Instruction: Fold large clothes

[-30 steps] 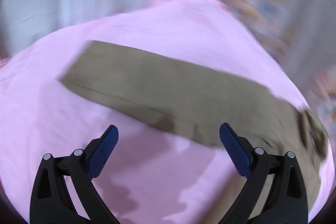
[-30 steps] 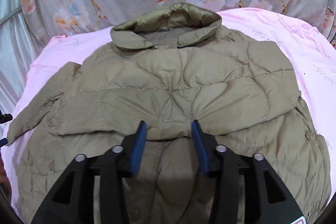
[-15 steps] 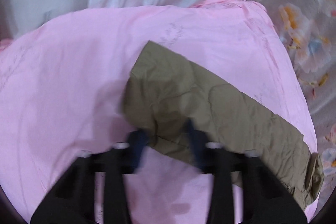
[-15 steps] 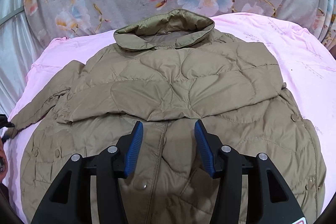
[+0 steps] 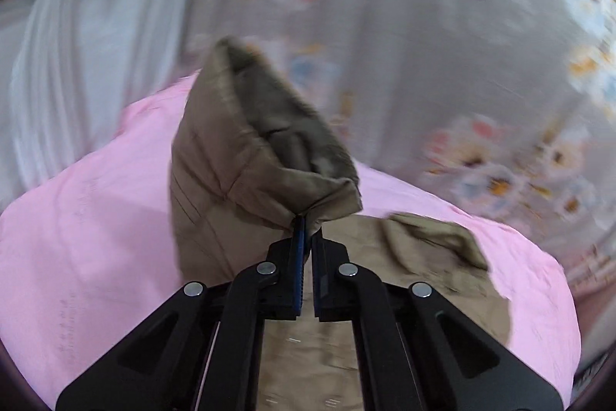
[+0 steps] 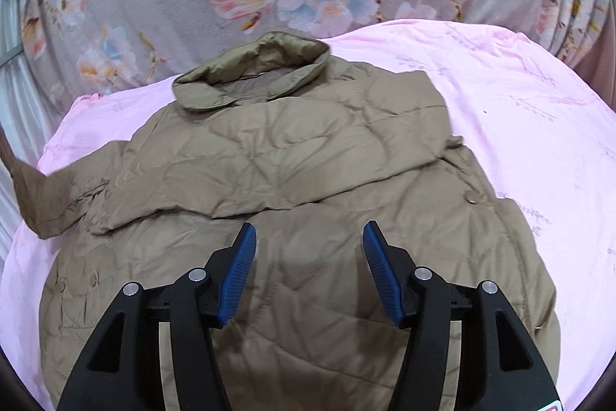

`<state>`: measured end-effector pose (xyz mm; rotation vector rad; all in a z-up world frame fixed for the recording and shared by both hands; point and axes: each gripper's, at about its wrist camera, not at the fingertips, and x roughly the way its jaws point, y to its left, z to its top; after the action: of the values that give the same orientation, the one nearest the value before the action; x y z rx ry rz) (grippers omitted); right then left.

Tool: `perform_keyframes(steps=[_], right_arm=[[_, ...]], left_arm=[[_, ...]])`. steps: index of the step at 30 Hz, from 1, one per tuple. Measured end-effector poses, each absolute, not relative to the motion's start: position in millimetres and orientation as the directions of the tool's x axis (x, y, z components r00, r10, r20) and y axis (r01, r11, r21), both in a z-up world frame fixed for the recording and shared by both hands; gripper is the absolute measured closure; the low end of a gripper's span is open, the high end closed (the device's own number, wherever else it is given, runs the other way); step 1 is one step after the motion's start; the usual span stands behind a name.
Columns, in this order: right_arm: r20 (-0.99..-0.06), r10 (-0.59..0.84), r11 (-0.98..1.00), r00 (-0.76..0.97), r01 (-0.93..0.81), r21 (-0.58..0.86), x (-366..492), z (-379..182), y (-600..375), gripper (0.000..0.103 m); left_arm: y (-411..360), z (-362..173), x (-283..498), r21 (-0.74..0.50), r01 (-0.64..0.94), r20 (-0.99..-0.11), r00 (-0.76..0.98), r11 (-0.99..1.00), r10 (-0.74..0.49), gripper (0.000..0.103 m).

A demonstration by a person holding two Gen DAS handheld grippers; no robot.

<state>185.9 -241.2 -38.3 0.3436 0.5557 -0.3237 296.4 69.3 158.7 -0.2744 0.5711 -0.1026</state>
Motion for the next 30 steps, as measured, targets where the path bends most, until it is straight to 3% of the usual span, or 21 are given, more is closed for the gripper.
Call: perform_keyframes(steps=[6,9,12,14,16,19,22,26,30], right_arm=[[-0.56,-0.208,0.887,0.802,0.395,0.238,175.1,-42.1,-256.8,0.045],[-0.559,-0.194,0.874,0.806,0.401,0.274,172.2,-44.4,-264.7,0.045],[-0.552,-0.209,0.87,0.808,0.411,0.272,164.5,-44.1,-269.0,0.044],[-0.55,-0.215,0.867,0.807,0.417,0.274,159.9,-44.8,-274.0,0.043],[-0.548,-0.215,0.863,0.808,0.42,0.282,156.0,-45.2,-279.6,0.043],[-0.535,-0.212,0.865,0.817,0.412,0.287,154.9,-41.4,-284.3,0.041],[-0.516,-0.189,0.866,0.835,0.39,0.314,159.6,-34.7,-287.1,0.039],[-0.491,-0.138,0.854,0.86,0.355,0.381,177.3,-27.3,-294.5,0.034],[-0.514,-0.083,0.833,0.854,0.343,0.435,206.0,-28.9,-304.3,0.034]], left_arm=[[-6.7,137.1,291.9,-0.34,0.091,-0.592,0.752,0.936,-0.289,0.101],[-69.4,126.7,284.0,-0.295,0.193,-0.624,0.702,0.936,-0.342,0.1],[-112.7,110.0,280.4,-0.317,0.267,-0.671,0.615,0.91,-0.415,0.095],[-123.5,97.7,277.1,-0.37,0.276,-0.686,0.563,0.887,-0.461,0.078],[-120.7,90.9,269.7,-0.425,0.284,-0.674,0.535,0.86,-0.51,0.028],[-99.5,94.6,248.6,-0.448,0.292,-0.613,0.588,0.845,-0.528,0.012],[-66.7,97.1,246.8,-0.43,0.246,-0.599,0.643,0.869,-0.478,0.009],[1.0,68.0,275.4,-0.438,0.064,-0.663,0.65,0.897,-0.37,0.01],[62.7,27.5,314.5,-0.575,-0.104,-0.691,0.592,0.812,-0.414,0.013]])
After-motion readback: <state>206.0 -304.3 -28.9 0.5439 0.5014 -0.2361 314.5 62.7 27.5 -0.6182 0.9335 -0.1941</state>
